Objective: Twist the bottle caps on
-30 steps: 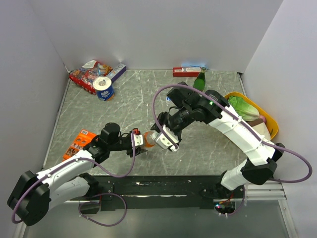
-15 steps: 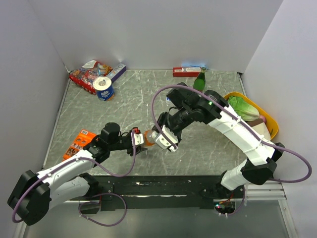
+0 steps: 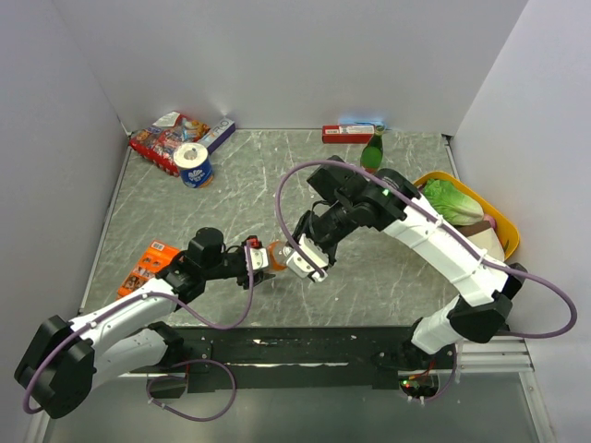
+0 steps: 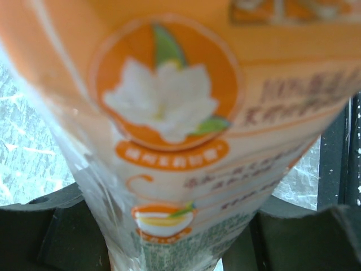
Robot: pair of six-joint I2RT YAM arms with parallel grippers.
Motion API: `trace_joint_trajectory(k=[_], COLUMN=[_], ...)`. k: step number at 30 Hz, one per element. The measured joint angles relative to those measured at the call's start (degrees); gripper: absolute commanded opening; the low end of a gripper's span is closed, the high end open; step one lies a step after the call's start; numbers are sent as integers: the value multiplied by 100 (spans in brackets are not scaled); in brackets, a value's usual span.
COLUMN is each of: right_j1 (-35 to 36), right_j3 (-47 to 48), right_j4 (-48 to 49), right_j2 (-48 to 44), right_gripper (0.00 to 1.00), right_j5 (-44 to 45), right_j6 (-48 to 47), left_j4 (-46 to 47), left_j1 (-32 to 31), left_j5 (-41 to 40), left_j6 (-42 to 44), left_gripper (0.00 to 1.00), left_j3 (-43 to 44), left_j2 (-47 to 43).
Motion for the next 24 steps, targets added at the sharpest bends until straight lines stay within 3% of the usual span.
trace_joint_trajectory(k=[7, 10, 20, 24], right_j1=[-15, -87, -780, -1014], right_j3=[66, 328, 1742, 2190], right_j4=[-9, -13, 516, 695], right_j2=[94, 302, 1735, 2243], right_gripper=[27, 25, 20, 28], right_j5=[-2, 4, 24, 87], right_j6=[166, 726, 4461, 6035], left_j4=[17, 144, 774, 741], left_j1=[0, -4, -103, -155], left_j5=[-120, -426, -2887, -3602], left_j6=[-24, -181, -1558, -1954], left_gripper=[1, 1, 1, 1], left_j3=[0, -2, -188, -33], left_j2=[35, 35, 92, 404])
